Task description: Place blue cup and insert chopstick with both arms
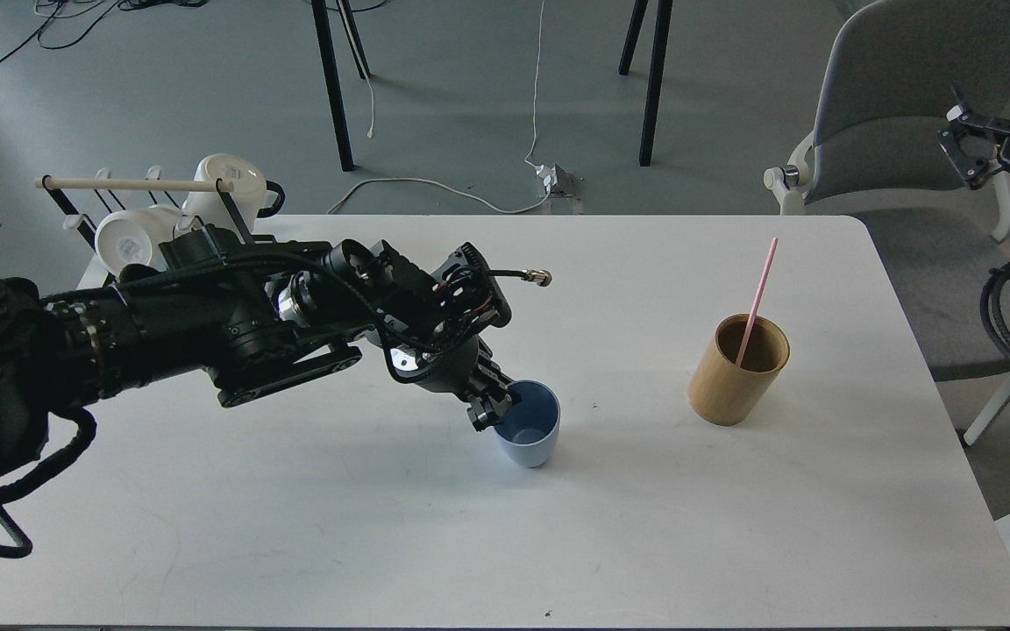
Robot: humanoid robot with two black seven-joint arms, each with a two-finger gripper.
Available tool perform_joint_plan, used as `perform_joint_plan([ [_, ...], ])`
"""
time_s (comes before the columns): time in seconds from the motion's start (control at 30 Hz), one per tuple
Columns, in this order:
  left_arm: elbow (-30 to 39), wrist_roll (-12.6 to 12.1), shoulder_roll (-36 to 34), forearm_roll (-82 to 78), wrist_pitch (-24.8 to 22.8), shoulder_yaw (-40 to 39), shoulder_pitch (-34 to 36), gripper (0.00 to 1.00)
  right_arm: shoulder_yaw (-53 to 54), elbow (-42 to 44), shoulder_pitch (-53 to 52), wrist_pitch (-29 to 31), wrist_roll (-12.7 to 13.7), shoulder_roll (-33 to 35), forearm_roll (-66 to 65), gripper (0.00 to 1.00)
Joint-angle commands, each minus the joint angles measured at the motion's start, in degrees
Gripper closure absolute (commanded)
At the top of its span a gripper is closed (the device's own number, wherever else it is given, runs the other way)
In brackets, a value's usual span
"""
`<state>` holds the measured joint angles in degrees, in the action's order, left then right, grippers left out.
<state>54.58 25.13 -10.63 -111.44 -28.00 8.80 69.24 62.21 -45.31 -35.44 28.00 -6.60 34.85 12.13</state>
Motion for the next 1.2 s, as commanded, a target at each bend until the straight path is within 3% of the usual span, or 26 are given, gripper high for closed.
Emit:
perform_joint_plan([
  [0.0, 0.0, 0.1, -0.1, 1.0, 0.0, -0.8, 0.3, 0.44, 0.0, 0.0, 0.1, 0.0, 0.0, 0.3, 0.0, 0.01],
  [0.13, 0.1, 0.5, -1.7, 6.3, 0.0, -5.3, 0.9, 0.31, -0.1, -0.4, 0.4, 0.0, 0.1, 1.7, 0.0, 0.01],
  [0.27, 0.4, 0.3, -6.1, 18.0, 0.0, -19.8, 0.2, 0.16, -0.4, -2.2, 1.4, 0.0, 0.2, 4.8, -0.1, 0.01],
  [0.4, -1.3, 0.2, -8.9, 29.2, 0.0, -29.2, -0.2, 0.02, -2.1, -4.6, 1.5, 0.0, 0.2, 8.9, -1.1, 0.01],
  [0.53, -11.2, 0.4, -9.3, 48.2, 0.0, -35.4, -0.9, 0.01, -6.2, -7.3, 0.6, 0.0, 0.2, 12.6, -6.5, 0.01],
  [0.73, -25.7, 0.8, -8.1, 73.3, 0.0, -36.0, -1.5, 0.0, -6.6, -11.5, -1.6, 0.0, 0.2, 15.4, -26.2, 0.01],
  [0.93, -31.2, 0.0, -7.5, 97.4, 0.0, -35.4, -1.9, 0.0, -6.8, -16.4, -5.6, -0.6, 0.6, 16.2, -50.2, 0.01],
  [1.17, -37.0, -0.1, -8.5, 106.8, 0.0, -37.4, -4.5, 0.0, -7.1, -21.2, -9.9, -0.8, 1.5, 15.9, -70.9, 0.01],
])
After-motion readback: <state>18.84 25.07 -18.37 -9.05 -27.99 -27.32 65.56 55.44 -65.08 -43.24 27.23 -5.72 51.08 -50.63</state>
